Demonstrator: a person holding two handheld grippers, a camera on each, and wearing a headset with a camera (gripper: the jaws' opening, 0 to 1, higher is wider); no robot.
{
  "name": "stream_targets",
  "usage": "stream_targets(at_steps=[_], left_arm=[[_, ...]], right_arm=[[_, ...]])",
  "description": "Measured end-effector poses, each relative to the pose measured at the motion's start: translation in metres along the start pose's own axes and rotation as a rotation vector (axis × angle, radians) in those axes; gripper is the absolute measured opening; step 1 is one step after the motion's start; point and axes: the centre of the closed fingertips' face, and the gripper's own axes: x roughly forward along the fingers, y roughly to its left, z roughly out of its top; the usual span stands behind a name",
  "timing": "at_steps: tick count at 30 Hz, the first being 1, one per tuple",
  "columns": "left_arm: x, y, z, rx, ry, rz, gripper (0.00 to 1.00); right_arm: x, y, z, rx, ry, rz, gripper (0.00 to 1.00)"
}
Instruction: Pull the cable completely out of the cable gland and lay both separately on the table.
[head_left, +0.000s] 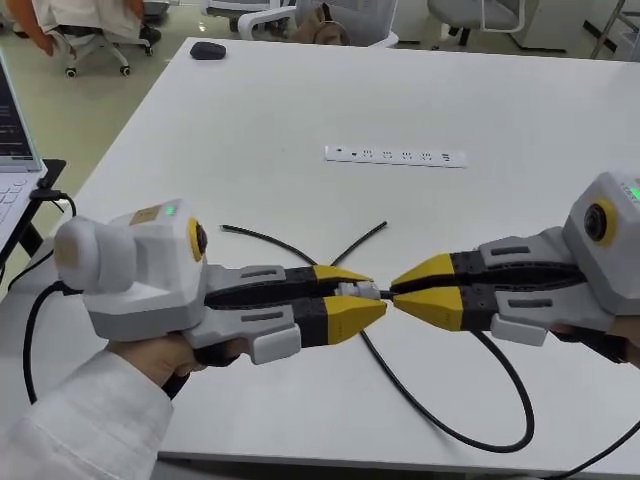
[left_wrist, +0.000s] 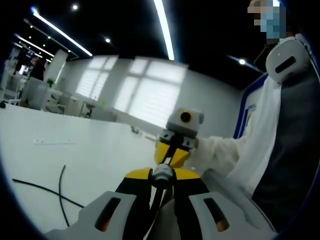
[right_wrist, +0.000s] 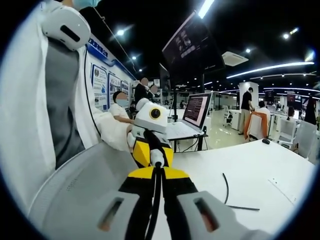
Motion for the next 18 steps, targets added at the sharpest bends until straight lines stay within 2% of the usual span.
stream_targets(at_steps=[3, 4, 5, 7, 11, 14, 18], left_arm=[[0.000, 0.000, 0.000, 0.000, 0.002, -0.001, 0.17], [-0.001, 0.000, 0.003, -0.004, -0.012, -0.001, 0.17], [-0.003, 0.001, 0.006, -0.011, -0.029, 0.001, 0.17], [-0.003, 0.003, 0.004, -0.009, -0.019, 0.008, 0.17], [-0.001, 0.001, 0.004, -0.008, -0.022, 0.002, 0.17], [-0.001, 0.003, 0.004, -0.011, -0.020, 0.006, 0.17], [-0.001, 0.003, 0.002, -0.012, -0.012, 0.009, 0.17]], right_arm=[[-0.002, 0.000, -0.004, 0.003, 0.015, -0.003, 0.03], [-0.006, -0.004, -0.012, -0.011, 0.063, -0.018, 0.03], [-0.007, -0.004, -0.013, -0.008, 0.059, -0.025, 0.03], [-0.013, -0.004, -0.012, 0.011, 0.043, -0.027, 0.02], [-0.020, -0.005, -0.014, -0.010, 0.049, -0.040, 0.02], [-0.026, -0.006, -0.015, 0.004, 0.048, -0.050, 0.02], [-0.036, -0.010, -0.024, 0.018, 0.064, -0.073, 0.02]])
